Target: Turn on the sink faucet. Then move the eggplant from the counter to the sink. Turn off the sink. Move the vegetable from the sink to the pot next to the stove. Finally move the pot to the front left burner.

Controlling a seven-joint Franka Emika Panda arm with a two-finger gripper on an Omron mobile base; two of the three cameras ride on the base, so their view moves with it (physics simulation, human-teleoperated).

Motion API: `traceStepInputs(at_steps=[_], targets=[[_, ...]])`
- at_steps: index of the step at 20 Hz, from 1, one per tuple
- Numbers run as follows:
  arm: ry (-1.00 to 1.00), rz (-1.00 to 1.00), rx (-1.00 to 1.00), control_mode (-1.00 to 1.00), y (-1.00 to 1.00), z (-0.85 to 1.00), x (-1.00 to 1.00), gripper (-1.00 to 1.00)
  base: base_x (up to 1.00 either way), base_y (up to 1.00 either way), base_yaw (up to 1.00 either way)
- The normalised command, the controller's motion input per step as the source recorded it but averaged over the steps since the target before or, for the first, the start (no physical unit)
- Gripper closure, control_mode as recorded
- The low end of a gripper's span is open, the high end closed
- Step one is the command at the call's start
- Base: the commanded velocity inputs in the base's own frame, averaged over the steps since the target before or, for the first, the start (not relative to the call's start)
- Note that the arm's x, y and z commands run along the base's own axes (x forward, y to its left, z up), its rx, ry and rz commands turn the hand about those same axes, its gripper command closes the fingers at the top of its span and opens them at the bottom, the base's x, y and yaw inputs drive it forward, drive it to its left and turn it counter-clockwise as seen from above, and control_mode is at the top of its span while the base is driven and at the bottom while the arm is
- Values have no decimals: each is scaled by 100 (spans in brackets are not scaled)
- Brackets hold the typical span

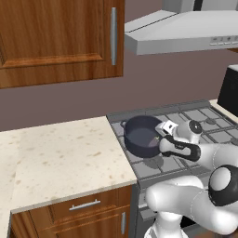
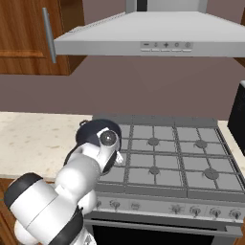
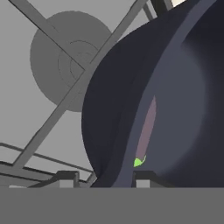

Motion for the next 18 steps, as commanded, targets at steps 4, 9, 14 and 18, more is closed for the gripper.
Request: traceStepInputs(at_steps=[4,9,14,18], targets=[[1,0,0,-100,-22,2,-16,100,0,0,0],[0,0,0,-100,-16,18,-45,100,0,0,0],[1,2,0,-100,-7,13,-40,100,0,0,0],[9,4,0,-100,0,0,-8,100,0,0,0]])
